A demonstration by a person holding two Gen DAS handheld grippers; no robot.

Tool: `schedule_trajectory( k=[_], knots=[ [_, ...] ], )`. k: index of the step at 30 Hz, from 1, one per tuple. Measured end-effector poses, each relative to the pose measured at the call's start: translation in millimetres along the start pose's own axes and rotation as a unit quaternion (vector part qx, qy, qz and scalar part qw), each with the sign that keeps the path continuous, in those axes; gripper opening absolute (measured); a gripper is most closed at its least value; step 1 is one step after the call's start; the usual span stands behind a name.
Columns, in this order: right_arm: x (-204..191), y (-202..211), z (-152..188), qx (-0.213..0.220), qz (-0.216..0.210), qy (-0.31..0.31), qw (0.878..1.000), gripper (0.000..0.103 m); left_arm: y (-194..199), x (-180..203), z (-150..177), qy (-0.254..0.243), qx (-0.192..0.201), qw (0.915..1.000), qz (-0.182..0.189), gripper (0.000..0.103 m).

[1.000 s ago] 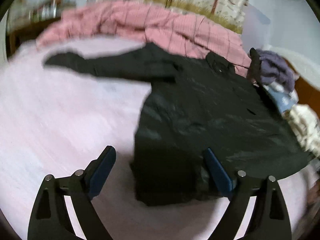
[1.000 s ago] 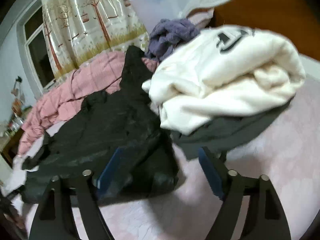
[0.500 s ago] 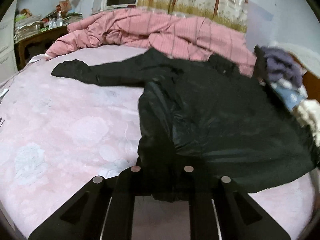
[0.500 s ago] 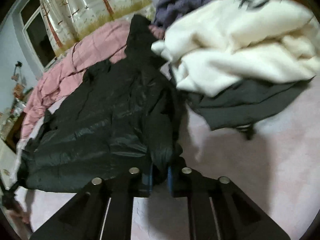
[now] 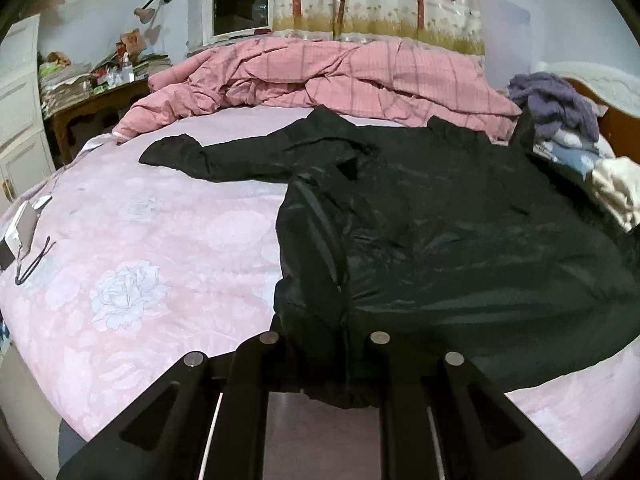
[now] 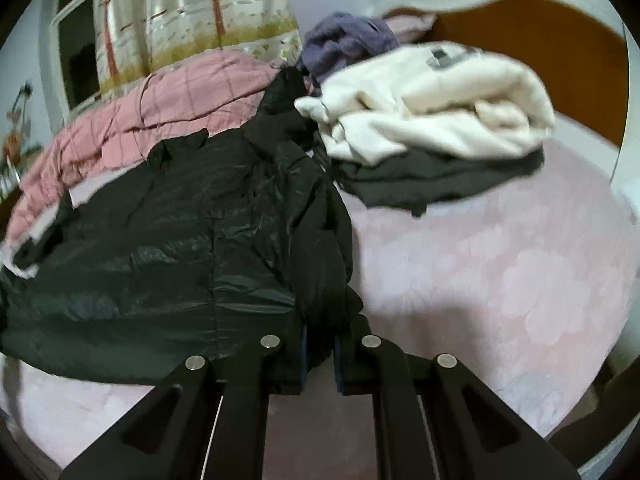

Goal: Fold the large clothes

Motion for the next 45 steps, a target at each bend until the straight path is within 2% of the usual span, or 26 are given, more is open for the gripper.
schedule_trajectory(
  k=[5, 10, 16, 19, 22, 23, 24, 26, 29, 32, 36, 40, 45],
  knots=[
    [3.0, -0.7, 4.4, -0.013, -0.004, -0.005, 1.0, 0.01, -1.9, 6.9, 2.8, -0.024, 0.013, 0.9995, -0.018, 0.014],
    [2.6, -7.9, 6.1, -0.027, -0.008, -0.001, 1.0, 0.013, -8.5, 4.8, 3.7, -0.02, 0.006, 0.9997, -0.014, 0.015],
    [6.3, -12.8, 4.2, -0.037, -0.016, -0.008, 0.999, 0.015, -11.7, 11.5, 9.9, -0.058, 0.006, 0.9974, -0.043, 0.017],
    [8.6, -11.4, 5.2, -0.038, -0.02, -0.014, 0.999, 0.017, -9.4, 10.9, 9.8, -0.055, 0.015, 0.9972, -0.049, 0.02],
    [11.4, -10.9, 5.0, -0.038, -0.02, -0.019, 0.999, 0.02, 1.4, 8.6, 8.1, -0.046, 0.046, 0.9965, -0.052, 0.022],
    [12.4, -10.9, 4.8, -0.037, -0.02, -0.022, 0.999, 0.02, 7.1, 9.1, 5.4, -0.045, 0.06, 0.9957, -0.055, 0.025],
    [12.7, -10.3, 4.8, -0.037, -0.02, -0.024, 0.999, 0.022, 12.3, 10.5, 2.7, -0.045, 0.071, 0.9949, -0.056, 0.034],
    [12.7, -8.7, 4.8, -0.035, -0.02, -0.022, 0.999, 0.022, 21.9, 16.4, -1.9, -0.052, 0.091, 0.993, -0.055, 0.039],
    [9.0, -2.7, 4.8, -0.023, -0.006, -0.008, 1.0, 0.022, 32.4, 25.4, -6.0, -0.064, 0.125, 0.9878, -0.067, 0.039],
    [6.5, -0.4, 3.5, -0.015, 0.002, -0.002, 1.0, 0.022, 44.8, 31.4, -10.7, -0.066, 0.159, 0.9835, -0.058, 0.039],
    [8.4, 0.2, 2.7, -0.014, -0.002, -0.006, 1.0, 0.022, 66.7, 37.7, -15.0, -0.075, 0.21, 0.9732, -0.054, 0.047],
    [9.0, 1.7, 1.7, -0.009, -0.001, -0.006, 1.0, 0.023, 79.2, 44.2, -14.4, -0.08, 0.233, 0.9683, -0.043, 0.05],
    [9.1, 15.9, -0.6, 0.021, 0.013, -0.005, 1.0, 0.025, 89.6, 60.6, -10.5, -0.096, 0.252, 0.9625, -0.031, 0.08]
  ],
)
Point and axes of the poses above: each gripper's, at about its wrist camera, not at the fingertips, and y roughly against the way its jaws point, x to its right, z to its underside, the point moved 5 cm from there along -y, roughly the way its jaws point, and after that the axes turned 3 degrees about -x, right-handed, at the moved point
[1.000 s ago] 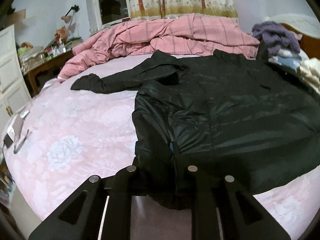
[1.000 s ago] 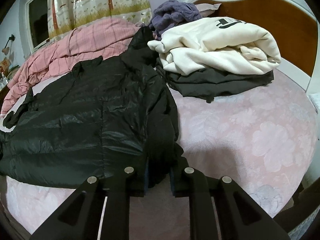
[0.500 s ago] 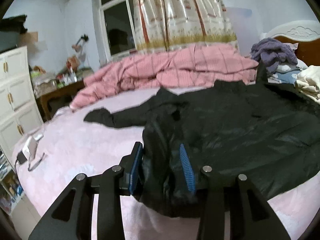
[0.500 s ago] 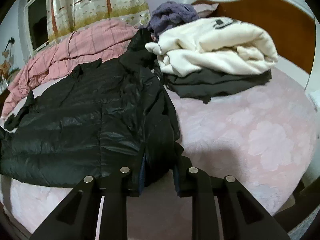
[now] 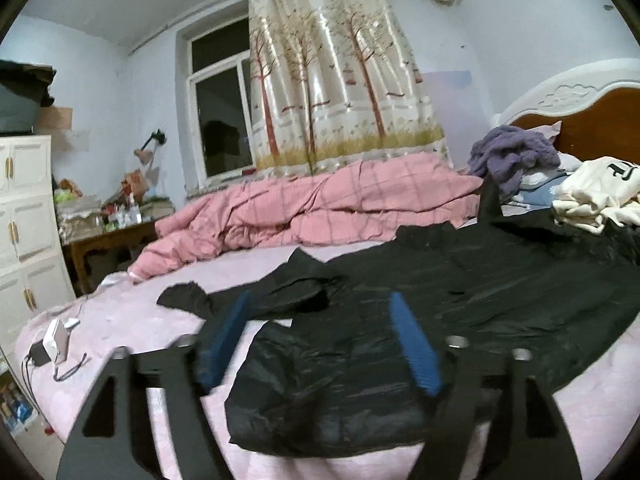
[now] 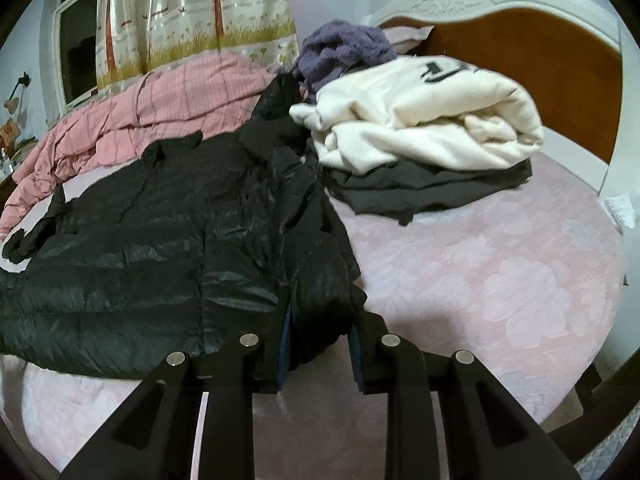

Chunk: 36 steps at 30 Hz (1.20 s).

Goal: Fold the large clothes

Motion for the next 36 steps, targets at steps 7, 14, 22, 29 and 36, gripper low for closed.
schedule_trajectory(
  k=[7, 14, 22, 29, 36],
  knots=[
    [-2.1, 24.9, -5.9, 0.057, 0.032, 0.015, 0.998, 0.052, 10.7, 24.6, -9.1, -0.005, 0.018, 0.9994, 0.03, 0.098],
    [3.0, 39.8, -11.1, 0.102, 0.048, 0.005, 0.994, 0.079, 16.5, 64.9, -2.6, -0.032, 0.006, 0.9963, 0.08, 0.102],
    [-4.5, 37.3, -12.8, 0.103, 0.042, 0.023, 0.994, 0.084, 29.2, 101.1, 1.8, -0.056, -0.01, 0.9913, 0.119, 0.102],
    [-6.6, 35.1, -11.3, 0.096, 0.039, 0.019, 0.994, 0.086, 29.4, 115.9, 9.3, -0.071, -0.022, 0.9902, 0.118, 0.102],
    [-7.6, 31.4, -9.1, 0.091, 0.028, 0.016, 0.995, 0.087, 27.9, 112.7, 13.7, -0.046, -0.03, 0.9961, 0.069, 0.103]
  ],
)
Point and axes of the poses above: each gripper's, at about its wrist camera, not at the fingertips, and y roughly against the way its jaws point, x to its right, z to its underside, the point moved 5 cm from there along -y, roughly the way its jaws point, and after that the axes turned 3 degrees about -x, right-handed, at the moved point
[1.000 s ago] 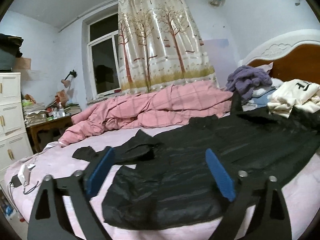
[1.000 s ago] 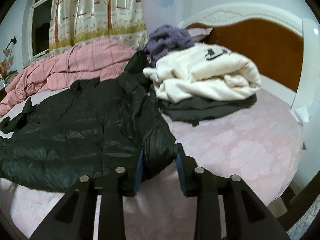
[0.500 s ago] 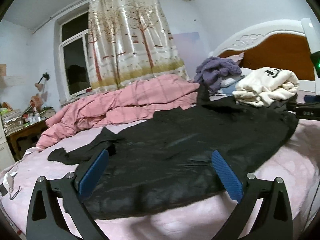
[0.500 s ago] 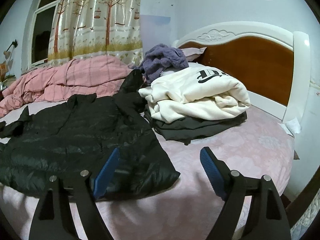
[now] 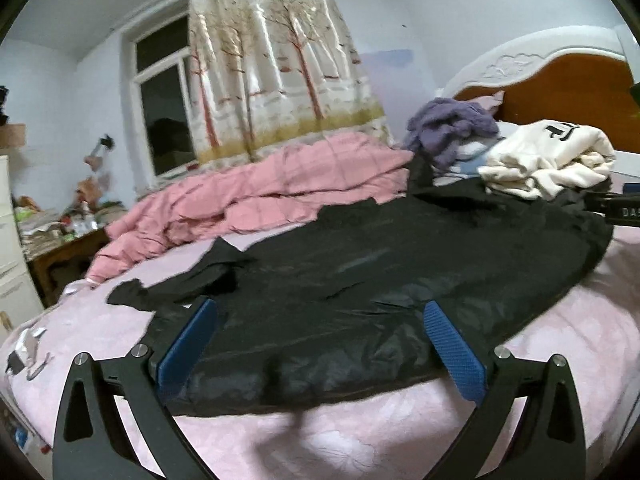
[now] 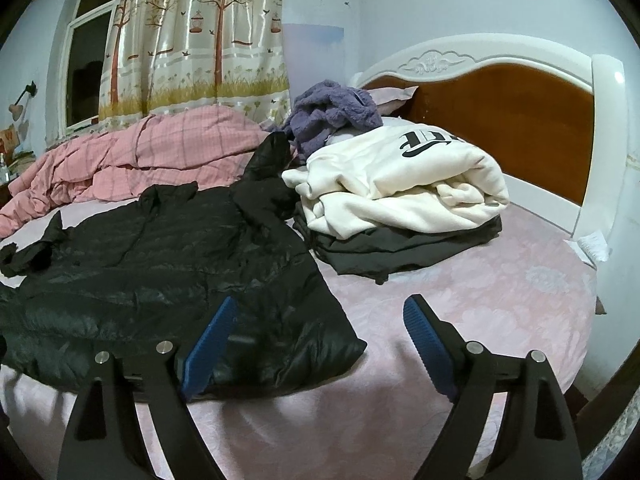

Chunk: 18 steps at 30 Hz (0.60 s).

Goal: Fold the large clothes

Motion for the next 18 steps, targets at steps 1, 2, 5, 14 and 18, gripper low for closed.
schedule_trajectory(
  k=[1, 2, 5, 14, 18],
  knots=[
    [-0.1, -0.8, 0.9, -0.001, -0.002, 0.0, 1.0, 0.087, 1.7, 1.1, 0.1, -0.004, 0.006, 1.0, 0.001, 0.103],
    [-1.5, -2.0, 1.8, -0.004, -0.006, 0.0, 1.0, 0.087, 2.3, 2.6, 0.3, -0.006, 0.008, 0.9999, 0.005, 0.103],
    [-3.5, -3.1, 3.8, -0.008, -0.016, 0.0, 1.0, 0.087, 0.6, 4.2, 3.0, -0.003, 0.0, 0.9999, 0.011, 0.103],
    [3.2, 1.9, 0.6, 0.001, -0.045, -0.018, 0.999, 0.088, -13.0, 10.7, 8.2, -0.01, -0.049, 0.9986, 0.018, 0.103],
    [12.2, -4.6, 0.1, -0.011, -0.055, -0.042, 0.998, 0.088, -20.7, 27.5, 13.8, -0.06, -0.074, 0.9948, 0.037, 0.103]
  ],
)
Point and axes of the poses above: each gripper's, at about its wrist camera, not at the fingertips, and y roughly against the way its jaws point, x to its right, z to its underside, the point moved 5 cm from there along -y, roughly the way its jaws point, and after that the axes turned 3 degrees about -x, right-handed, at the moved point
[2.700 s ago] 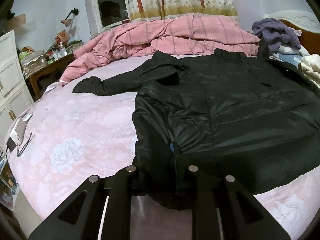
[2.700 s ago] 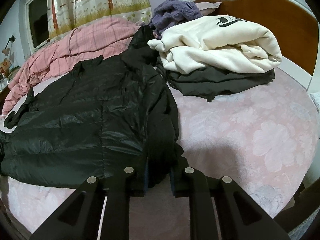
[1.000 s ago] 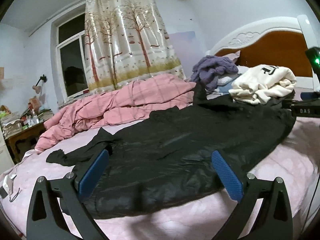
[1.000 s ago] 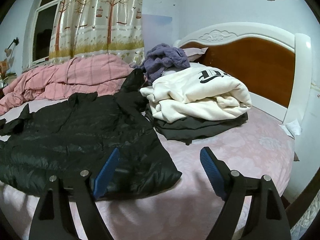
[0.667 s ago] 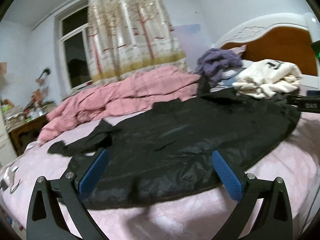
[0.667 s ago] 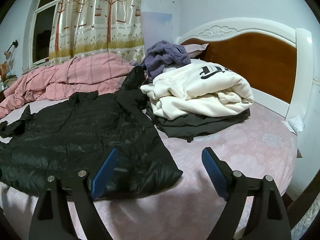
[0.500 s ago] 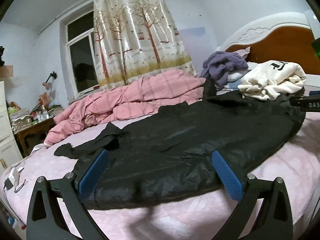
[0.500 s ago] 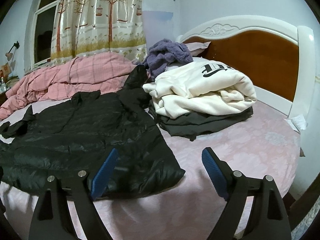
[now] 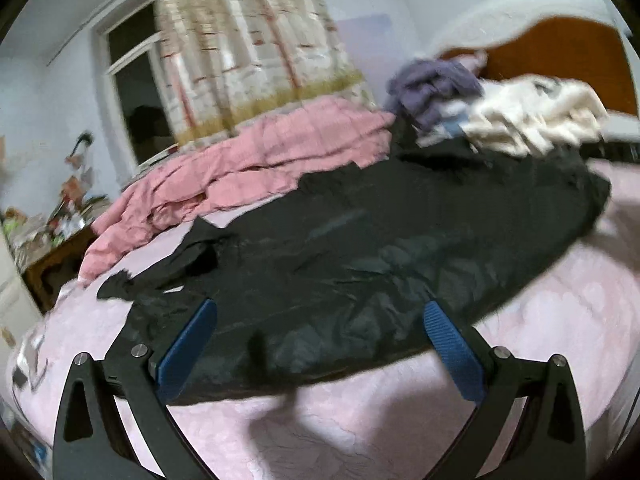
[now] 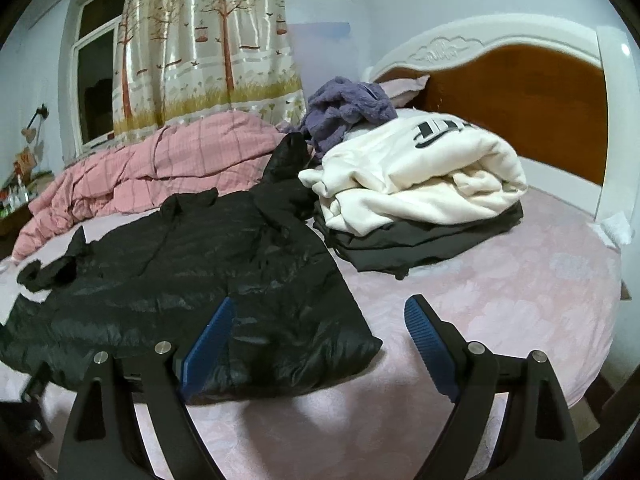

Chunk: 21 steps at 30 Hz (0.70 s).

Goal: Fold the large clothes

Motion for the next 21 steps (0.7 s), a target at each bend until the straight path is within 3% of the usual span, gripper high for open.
schedule_trajectory(
  k=[2, 5, 8, 9, 12, 15, 18, 21],
  knots=[
    [5.6, -4.0, 1.2, -0.013, -0.006, -0.015, 1.0, 0.088, -4.3, 14.7, 5.1, -0.05, -0.012, 0.9979, 0.039, 0.101],
    [15.9, -5.6, 1.2, -0.02, -0.018, -0.042, 0.999, 0.088, -13.6, 24.0, 9.4, -0.099, -0.013, 0.995, -0.009, 0.1],
    [19.6, -5.4, 0.6, -0.032, -0.044, -0.045, 0.997, 0.088, -31.9, 25.9, 11.5, -0.104, -0.041, 0.9934, -0.023, 0.09],
    [16.2, -4.8, 0.7, -0.041, -0.062, -0.033, 0.997, 0.088, -35.2, 23.6, 10.0, -0.095, -0.043, 0.9942, -0.026, 0.084],
    [-11.4, 0.4, 11.9, -0.085, -0.161, 0.048, 0.982, 0.088, -37.6, 15.4, 2.7, -0.067, -0.028, 0.996, -0.052, 0.082],
    [-31.4, 5.2, 21.4, -0.09, -0.17, 0.104, 0.976, 0.088, -35.4, 15.3, 1.4, -0.081, -0.022, 0.9949, -0.056, 0.081],
    [-60.4, 4.2, 30.8, -0.121, -0.199, 0.204, 0.951, 0.088, -35.5, 14.3, 5.6, -0.112, -0.024, 0.9912, -0.066, 0.082],
    [-81.7, -4.1, 42.4, -0.098, -0.086, 0.346, 0.929, 0.088, -29.9, 1.1, 12.7, -0.123, -0.028, 0.989, -0.077, 0.088]
  ],
)
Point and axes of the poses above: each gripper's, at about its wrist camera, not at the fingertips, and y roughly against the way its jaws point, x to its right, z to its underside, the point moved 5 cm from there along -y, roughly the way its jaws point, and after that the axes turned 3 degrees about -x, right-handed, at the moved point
